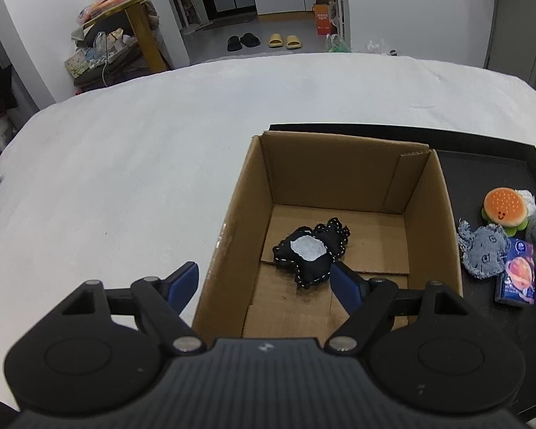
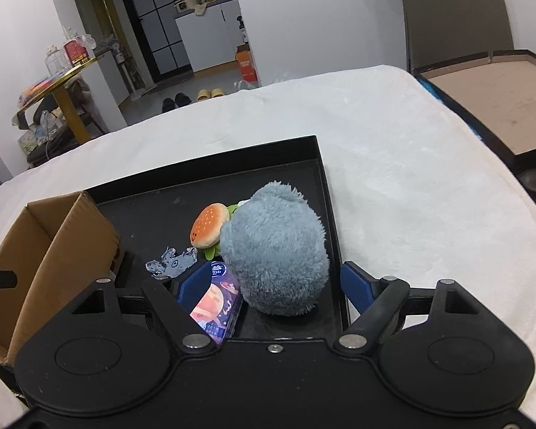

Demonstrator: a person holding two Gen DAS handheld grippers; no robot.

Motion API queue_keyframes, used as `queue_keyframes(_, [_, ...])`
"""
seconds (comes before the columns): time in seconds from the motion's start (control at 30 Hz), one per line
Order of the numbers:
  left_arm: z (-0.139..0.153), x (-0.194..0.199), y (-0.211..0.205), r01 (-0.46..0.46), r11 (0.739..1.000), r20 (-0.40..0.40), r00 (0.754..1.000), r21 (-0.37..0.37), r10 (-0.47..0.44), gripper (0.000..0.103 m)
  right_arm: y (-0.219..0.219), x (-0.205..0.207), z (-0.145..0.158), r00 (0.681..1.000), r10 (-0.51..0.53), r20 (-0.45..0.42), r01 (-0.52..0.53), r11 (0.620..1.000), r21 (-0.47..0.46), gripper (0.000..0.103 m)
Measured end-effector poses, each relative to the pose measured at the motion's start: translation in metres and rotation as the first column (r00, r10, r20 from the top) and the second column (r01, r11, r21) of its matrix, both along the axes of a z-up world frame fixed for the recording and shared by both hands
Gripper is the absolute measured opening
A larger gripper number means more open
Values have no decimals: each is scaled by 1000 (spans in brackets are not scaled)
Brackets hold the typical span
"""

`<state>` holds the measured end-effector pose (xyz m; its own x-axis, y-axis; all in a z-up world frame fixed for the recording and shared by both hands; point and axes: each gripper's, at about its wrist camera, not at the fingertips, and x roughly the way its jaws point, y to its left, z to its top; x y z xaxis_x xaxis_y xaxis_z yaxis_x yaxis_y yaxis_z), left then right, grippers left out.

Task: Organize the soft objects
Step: 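Move the right tool to the grey fluffy ball and grasp it, then lift the grey ball with the right tool and drop it into the box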

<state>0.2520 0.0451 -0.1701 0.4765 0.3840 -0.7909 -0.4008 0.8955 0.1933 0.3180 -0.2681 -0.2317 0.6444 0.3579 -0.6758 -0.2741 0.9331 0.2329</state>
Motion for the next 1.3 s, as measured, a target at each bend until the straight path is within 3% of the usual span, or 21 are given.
queue_keyframes(0.3, [-2, 3, -7, -13, 1000, -8, 1000, 26, 13, 80, 5, 18, -15, 998, -32, -45, 32, 999, 11, 79])
queue_keyframes(0.4, [-1, 2, -9, -9, 1000, -6, 1000, 29, 9, 81, 6, 19, -16, 999, -35, -35, 36, 999, 2, 53])
queue_keyframes(0.53, [1, 0, -10, -7, 1000, -4, 1000, 27, 7, 81, -2, 18, -15, 996, -49, -77, 52, 998, 37, 47])
queue_keyframes(0.9, [6, -3, -5, 1, 1000, 0, 1000, 23, -1, 81, -13, 3, 3, 997, -63, -51, 66, 995, 70, 47])
queue_keyframes(1.3, [12, -5, 3, 56, 998, 8, 998, -9, -56, 80, 2, -1, 33, 999, -47, -16, 48, 995, 83, 47])
